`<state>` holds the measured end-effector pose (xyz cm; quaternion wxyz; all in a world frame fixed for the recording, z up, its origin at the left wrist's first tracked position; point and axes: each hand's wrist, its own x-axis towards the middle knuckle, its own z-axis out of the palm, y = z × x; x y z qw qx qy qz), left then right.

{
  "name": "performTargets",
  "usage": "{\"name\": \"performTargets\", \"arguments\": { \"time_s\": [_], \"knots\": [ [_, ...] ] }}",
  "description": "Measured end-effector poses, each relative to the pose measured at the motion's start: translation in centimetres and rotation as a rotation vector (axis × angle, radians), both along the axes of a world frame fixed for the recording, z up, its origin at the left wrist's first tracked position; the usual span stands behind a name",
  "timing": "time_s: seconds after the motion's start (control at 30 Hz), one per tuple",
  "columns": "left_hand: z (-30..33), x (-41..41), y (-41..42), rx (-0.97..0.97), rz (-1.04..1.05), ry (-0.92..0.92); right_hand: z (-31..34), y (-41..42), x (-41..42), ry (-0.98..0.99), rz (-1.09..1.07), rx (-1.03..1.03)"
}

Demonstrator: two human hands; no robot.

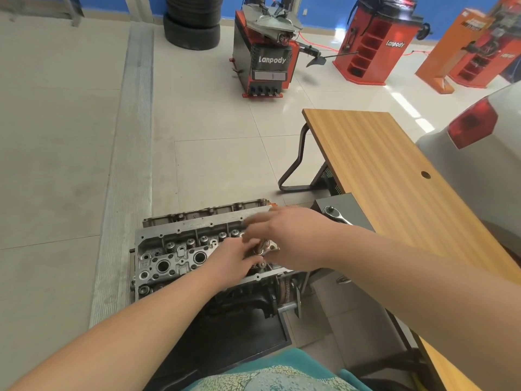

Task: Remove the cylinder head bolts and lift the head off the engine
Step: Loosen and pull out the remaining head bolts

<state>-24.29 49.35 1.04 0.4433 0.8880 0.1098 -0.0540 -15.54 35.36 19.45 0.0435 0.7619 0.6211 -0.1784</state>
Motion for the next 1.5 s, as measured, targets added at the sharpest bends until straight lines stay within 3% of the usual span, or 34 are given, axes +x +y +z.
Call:
{"name": "performTargets", "arguments": {
  "time_s": [0.13, 0.2, 0.33, 0.43, 0.53, 0.6, 0.73, 0.83, 0.93, 1.13, 1.23, 1.37, 1.5],
  "knots": [
    [0.3, 0.2, -0.1, -0.017, 0.084, -0.043, -1.1, 0.9, -0.4, -0.244, -0.291, -0.112],
    [0.2, 0.3, -0.2, -0.005, 0.031, -0.043, -1.2, 0.9, -0.2, -0.263, -0.206, -0.138],
    [0.1, 0.0, -0.1, 0.003, -0.026, 0.010, -0.3, -0.3, 0.3, -0.047, 0.093, -0.111],
    [0.9, 0.2, 0.2, -0.026, 0.042, -0.025, -0.4, 0.0, -0.3, -0.005, -0.082, -0.002],
    [1.4, 0.6, 0.2, 0.005, 0.067, -0.051, -0.9, 1.2, -0.6, -0.226, -0.281, -0.122],
    [1.3, 0.6, 0.2, -0.015, 0.010, -0.051, -1.0, 1.4, -0.6, -0.258, -0.226, -0.155],
    [1.8, 0.4, 0.9, 0.013, -0.118, 0.042, -0.1, 0.4, 0.1, -0.099, -0.050, -0.144],
    [2.6, 0.9, 0.9, 0.011, -0.093, 0.070, -0.1, 0.5, -0.5, -0.122, -0.167, -0.056],
    [2.9, 1.3, 0.7, 0.013, -0.053, 0.047, -0.9, 1.4, -0.8, -0.269, -0.296, -0.126],
    [3.4, 0.6, 1.4, -0.175, -0.052, 0.062, -0.6, 0.1, 0.1, -0.161, 0.067, -0.029],
    [3.8, 0.7, 1.5, -0.121, -0.005, 0.012, -0.6, 0.2, -0.4, -0.111, -0.068, 0.064],
    [4.3, 0.8, 1.3, -0.192, 0.045, -0.035, -1.2, 1.3, -0.6, -0.291, -0.303, -0.058],
    [4.4, 0.4, 1.6, -0.271, -0.040, 0.025, -0.7, 0.8, -0.1, -0.184, -0.053, -0.074]
  ]
}}
